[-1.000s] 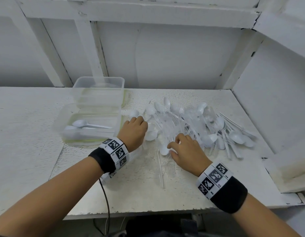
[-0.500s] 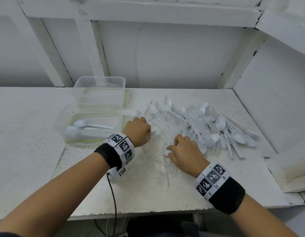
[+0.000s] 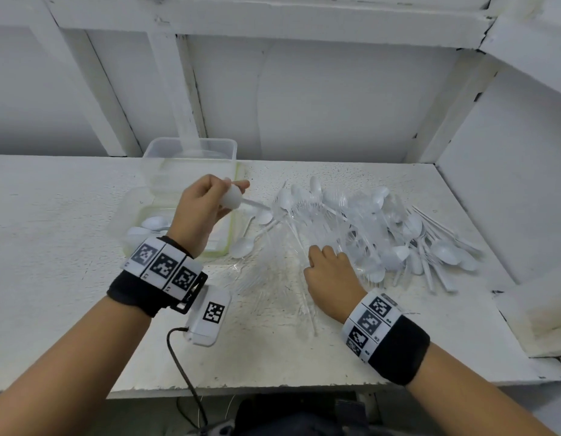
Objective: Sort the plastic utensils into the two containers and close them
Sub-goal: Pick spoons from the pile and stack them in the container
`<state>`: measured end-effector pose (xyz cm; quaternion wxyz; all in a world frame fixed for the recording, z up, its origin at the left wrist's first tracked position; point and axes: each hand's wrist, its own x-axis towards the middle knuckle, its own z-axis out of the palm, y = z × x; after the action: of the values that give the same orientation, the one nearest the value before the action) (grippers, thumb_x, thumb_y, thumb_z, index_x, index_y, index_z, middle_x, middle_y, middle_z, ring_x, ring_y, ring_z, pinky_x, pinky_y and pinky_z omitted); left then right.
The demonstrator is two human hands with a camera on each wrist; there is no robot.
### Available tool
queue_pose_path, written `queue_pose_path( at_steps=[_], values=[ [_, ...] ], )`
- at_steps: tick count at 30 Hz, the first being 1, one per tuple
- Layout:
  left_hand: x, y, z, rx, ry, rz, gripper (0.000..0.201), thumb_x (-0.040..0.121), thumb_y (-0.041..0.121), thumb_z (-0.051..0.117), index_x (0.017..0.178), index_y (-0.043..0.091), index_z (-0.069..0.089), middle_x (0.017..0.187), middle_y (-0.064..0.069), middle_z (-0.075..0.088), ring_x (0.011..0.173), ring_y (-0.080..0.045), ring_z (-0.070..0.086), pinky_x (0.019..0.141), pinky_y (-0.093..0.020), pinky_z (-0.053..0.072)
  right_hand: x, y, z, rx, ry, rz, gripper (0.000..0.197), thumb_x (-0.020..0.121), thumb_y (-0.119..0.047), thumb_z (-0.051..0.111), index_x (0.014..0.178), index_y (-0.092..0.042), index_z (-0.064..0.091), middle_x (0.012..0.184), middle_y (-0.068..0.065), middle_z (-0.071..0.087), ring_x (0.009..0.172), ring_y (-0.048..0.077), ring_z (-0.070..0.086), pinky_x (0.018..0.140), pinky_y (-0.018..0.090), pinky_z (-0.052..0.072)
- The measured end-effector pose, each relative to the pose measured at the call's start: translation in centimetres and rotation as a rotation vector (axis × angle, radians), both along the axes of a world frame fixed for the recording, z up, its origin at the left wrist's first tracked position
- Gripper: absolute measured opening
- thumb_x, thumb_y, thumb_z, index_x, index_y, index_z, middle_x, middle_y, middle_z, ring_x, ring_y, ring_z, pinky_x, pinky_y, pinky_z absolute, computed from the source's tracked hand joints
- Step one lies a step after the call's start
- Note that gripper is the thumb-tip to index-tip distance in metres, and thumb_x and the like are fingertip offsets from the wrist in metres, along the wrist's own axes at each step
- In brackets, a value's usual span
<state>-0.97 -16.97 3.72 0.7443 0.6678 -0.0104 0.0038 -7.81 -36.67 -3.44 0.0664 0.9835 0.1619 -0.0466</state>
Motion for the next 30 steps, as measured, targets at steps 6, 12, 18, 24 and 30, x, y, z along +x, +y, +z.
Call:
queue_pose_path(
  at_steps=[6,12,18,24,30],
  values=[
    [-0.6,0.8,-0.3,-0.005,0.003,0.151,0.016,0.095,0.031,0.049,0.086,0.017,0.048,0.079,0.004,0.055,0.070,-0.011,0.058,0.070,-0.028,0.048,-0.1,0.4,0.4,0.186,-0.253,0.101,0.018,0.055,-0.012,0.078,0.065,-0.010,0.062,0.074,0.005,0.058,0.062,0.022,0.054,0.051,0.029,0.040],
    [-1.1,1.4,-2.4,0.405,-0.087,0.056,0.016,0.091,0.017,0.056,0.100,0.022,0.043,0.097,0.003,0.052,0.073,-0.012,0.048,0.063,-0.024,0.038,0.9,0.9,3.9,0.854,-0.457,0.044,0.023,0.094,-0.022,0.037,0.080,-0.007,0.048,0.067,0.002,0.050,0.053,0.008,0.045,0.049,0.018,0.036],
    [-2.0,0.4,-4.2,1.034,0.000,-0.090,0.020,0.094,0.028,0.050,0.102,0.010,0.050,0.091,-0.004,0.057,0.078,-0.019,0.051,0.057,-0.025,0.032,3.3,2.1,7.3,1.390,-0.409,-0.099,0.019,0.101,-0.018,0.031,0.084,-0.026,0.027,0.063,-0.004,0.050,0.054,-0.001,0.061,0.046,0.020,0.046],
    [-1.4,0.0,-5.9,1.347,0.060,-0.160,0.021,0.093,0.031,0.049,0.089,0.010,0.046,0.091,-0.009,0.060,0.078,-0.024,0.052,0.064,-0.029,0.037,5.6,3.0,7.8,1.386,-0.293,-0.162,0.023,0.100,-0.036,0.028,0.080,-0.028,0.036,0.056,-0.006,0.036,0.044,0.006,0.037,0.047,0.025,0.038],
    [-0.9,0.2,-7.3,1.400,0.185,-0.249,0.015,0.088,0.025,0.048,0.090,0.013,0.056,0.094,-0.005,0.062,0.087,-0.026,0.060,0.067,-0.029,0.043,5.3,3.1,5.6,1.226,-0.106,-0.172,0.018,0.095,-0.031,0.048,0.107,-0.017,0.048,0.092,-0.015,0.050,0.076,-0.006,0.044,0.069,0.013,0.036]
  ],
)
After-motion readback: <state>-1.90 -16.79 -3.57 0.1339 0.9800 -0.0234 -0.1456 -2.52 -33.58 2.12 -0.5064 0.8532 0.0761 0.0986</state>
